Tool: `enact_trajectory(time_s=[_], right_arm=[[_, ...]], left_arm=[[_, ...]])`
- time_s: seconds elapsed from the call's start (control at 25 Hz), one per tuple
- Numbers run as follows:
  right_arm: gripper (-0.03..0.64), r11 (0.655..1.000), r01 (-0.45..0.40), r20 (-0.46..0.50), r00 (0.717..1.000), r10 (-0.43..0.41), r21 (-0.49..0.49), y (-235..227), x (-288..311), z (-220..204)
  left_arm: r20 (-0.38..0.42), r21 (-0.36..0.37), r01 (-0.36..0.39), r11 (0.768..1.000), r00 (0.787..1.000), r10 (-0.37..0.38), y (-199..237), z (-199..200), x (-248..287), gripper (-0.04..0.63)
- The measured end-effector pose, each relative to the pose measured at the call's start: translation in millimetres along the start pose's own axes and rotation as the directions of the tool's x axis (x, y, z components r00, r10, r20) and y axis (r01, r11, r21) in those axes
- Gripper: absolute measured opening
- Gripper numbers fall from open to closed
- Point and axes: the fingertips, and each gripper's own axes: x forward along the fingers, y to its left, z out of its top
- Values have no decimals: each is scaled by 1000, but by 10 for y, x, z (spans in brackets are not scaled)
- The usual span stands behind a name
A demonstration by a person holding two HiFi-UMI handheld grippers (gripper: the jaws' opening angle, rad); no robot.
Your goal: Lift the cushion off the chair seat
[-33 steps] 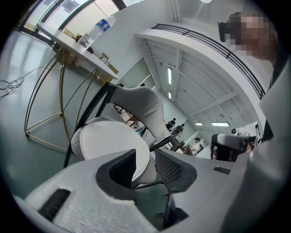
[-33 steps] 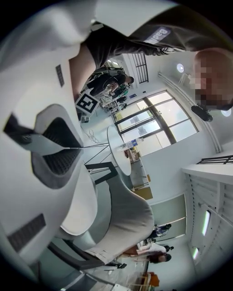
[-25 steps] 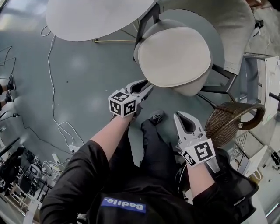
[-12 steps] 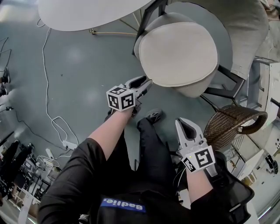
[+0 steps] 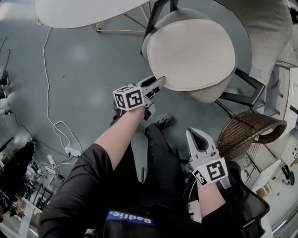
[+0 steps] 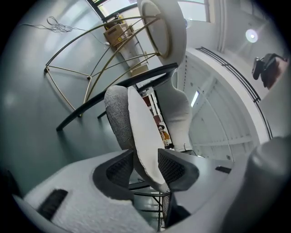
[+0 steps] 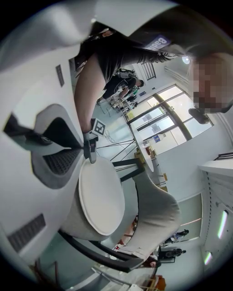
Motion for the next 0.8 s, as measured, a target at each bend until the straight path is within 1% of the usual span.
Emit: enact_trajectory(time_s=[0.16,0.24,0.32,0.56,0.8], right_arm=[[29,1000,10,-3,1000,-10,3,-18,-38,-26],[29,1000,15,0,1000,-15,7,-20,-53,-22],[30,1000,19,5,1000,-19,10,-6,-76,-6],[29,1000,28,28,999,-28,4,69,-209,109],[29,999,45,68,997,-44,0,193,-419,369]], left_arm=[[18,-44,10,999,1000,-9,-37,43,76,164],[21,-60,3,998,1000,-2,-38,50,79,132],[22,-74,0,997,1000,1,-51,53,66,117],[2,-63,-6,998,1000,6,-240,87,29,89],[4,11,-9,1000,1000,9,-633,256,-82,69]])
